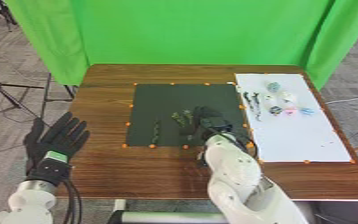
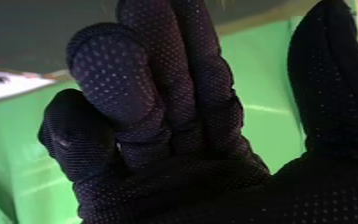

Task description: Arrange flowers

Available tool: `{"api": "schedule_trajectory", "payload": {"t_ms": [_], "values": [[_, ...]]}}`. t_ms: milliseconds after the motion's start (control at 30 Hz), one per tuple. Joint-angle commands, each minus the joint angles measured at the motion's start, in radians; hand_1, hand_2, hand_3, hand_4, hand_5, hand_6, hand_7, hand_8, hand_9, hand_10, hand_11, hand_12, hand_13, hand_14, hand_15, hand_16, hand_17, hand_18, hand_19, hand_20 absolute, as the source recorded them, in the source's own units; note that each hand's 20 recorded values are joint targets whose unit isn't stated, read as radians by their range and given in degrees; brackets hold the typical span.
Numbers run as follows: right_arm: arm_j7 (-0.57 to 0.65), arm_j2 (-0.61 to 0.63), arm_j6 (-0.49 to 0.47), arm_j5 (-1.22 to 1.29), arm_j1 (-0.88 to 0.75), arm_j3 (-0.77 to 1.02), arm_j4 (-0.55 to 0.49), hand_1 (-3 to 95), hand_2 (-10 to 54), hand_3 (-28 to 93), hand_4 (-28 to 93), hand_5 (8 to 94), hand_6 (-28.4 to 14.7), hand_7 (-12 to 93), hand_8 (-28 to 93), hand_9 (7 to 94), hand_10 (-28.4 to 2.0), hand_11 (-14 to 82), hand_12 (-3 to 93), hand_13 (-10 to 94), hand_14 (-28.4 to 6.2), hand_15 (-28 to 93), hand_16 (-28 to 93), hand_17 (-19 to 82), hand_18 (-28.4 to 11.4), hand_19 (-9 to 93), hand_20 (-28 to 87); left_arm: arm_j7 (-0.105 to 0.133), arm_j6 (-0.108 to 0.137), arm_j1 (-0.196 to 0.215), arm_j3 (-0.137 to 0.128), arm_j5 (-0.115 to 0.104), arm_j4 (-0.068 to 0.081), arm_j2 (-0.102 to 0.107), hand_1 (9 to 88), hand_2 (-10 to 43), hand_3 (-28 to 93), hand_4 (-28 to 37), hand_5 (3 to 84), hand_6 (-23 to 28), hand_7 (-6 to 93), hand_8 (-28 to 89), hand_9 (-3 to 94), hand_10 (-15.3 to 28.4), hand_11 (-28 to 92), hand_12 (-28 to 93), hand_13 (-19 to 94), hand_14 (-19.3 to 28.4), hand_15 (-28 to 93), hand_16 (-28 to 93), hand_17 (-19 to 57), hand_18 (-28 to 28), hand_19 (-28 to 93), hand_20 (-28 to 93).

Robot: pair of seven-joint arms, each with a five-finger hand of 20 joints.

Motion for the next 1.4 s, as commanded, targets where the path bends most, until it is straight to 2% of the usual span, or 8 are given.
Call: {"api": "schedule_trajectory", "payload": {"t_ms": [33,367,433,500,933,1267,1367,1400], "values": [[0.041,0.08,0.129,-0.029,0.055,0.048,0.031,29.0,-9.5,70,-20,76.6,-5.7,23,-8,81.0,-17.4,27.4,25.5,82,-10.3,54,31,56,-20.8,93,50,0.031,-0.022,0.03,-0.004,-0.012,-0.017,-0.004,26.1,13.7,72,-28.3,38.8,7.7,18.2,-11,34.5,15.4,29,11,25,15.8,42,-11,-4.9,13.6,40,7],[0.172,0.212,0.162,-0.008,0.134,0.212,0.196,27.9,-9.5,70,-23,69.7,-8.4,19,-8,76.0,-18.5,31.1,27.2,79,-10.9,59,33,57,-20.9,93,52,0.047,-0.038,0.024,-0.024,-0.003,-0.008,0.005,26.1,13.8,72,-28.3,38.8,7.7,18.1,-11,35.4,15.4,29,11,26,15.9,43,-11,-4.9,13.8,40,7],[0.185,0.223,0.133,0.003,0.164,0.208,0.235,27.7,-9.5,69,-23,68.2,-9.3,16,-8,75.5,-18.7,31.4,26.9,78,-11.1,60,33,57,-21.0,93,53,0.049,-0.022,0.026,-0.016,-0.017,-0.01,0.009,26.1,13.8,72,-28.3,38.8,7.7,18.1,-11,35.5,15.4,29,11,26,15.9,42,-11,-5.0,13.8,39,7],[0.183,0.235,0.112,0.019,0.185,0.2,0.266,27.6,-9.5,69,-24,67.8,-9.9,14,-8,75.4,-18.9,31.5,26.7,78,-11.2,61,33,57,-20.9,93,53,0.044,-0.035,0.026,-0.009,-0.028,-0.007,0.006,26.1,13.8,72,-28.3,38.8,7.6,18.1,-11,35.6,15.5,29,11,26,15.9,43,-11,-5.0,13.8,39,7],[0.152,0.206,0.053,0.027,0.261,0.094,0.332,27.5,-9.5,68,-25,67.4,-10.7,11,-8,75.3,-19.3,31.4,26.6,77,-11.8,61,32,56,-20.9,93,54,0.038,-0.045,0.026,0.007,-0.006,-0.021,0.012,26.1,14.5,72,-28.3,39.0,7.7,18.2,-11,35.6,15.4,29,11,26,16.0,43,-11,-5.0,13.9,40,7],[0.168,0.137,0.011,0.09,0.329,0.082,0.473,28.2,-9.5,68,-25,65.6,-10.9,11,-8,73.9,-20.3,29.1,25.7,75,-12.5,61,32,55,-21.7,93,53,0.027,-0.032,0.015,0.007,-0.016,-0.017,0.007,26.2,15.0,71,-28.3,39.0,7.7,18.2,-11,35.5,15.5,29,11,26,16.0,43,-11,-5.0,13.9,40,7],[0.167,0.127,-0.03,0.143,0.336,0.077,0.486,30.0,-9.5,70,-27,65.5,-10.6,11,-8,73.8,-19.6,29.3,25.4,75,-12.5,61,31,54,-21.7,93,53,0.029,-0.037,0.014,0.005,-0.014,-0.016,0.012,26.2,15.0,71,-28.3,39.1,7.7,18.1,-11,35.5,15.5,29,11,26,16.0,43,-11,-5.0,13.9,40,7],[0.178,0.119,-0.057,0.178,0.335,0.085,0.484,31.7,-9.5,71,-27,65.6,-10.1,12,-8,74.0,-19.2,29.6,25.5,75,-12.4,61,31,54,-21.7,93,53,0.041,-0.066,0.006,0.012,-0.017,-0.003,0.014,26.1,15.0,71,-28.3,39.1,7.7,18.1,-11,35.4,15.5,29,11,26,16.0,43,-11,-5.0,13.9,40,7]]}}
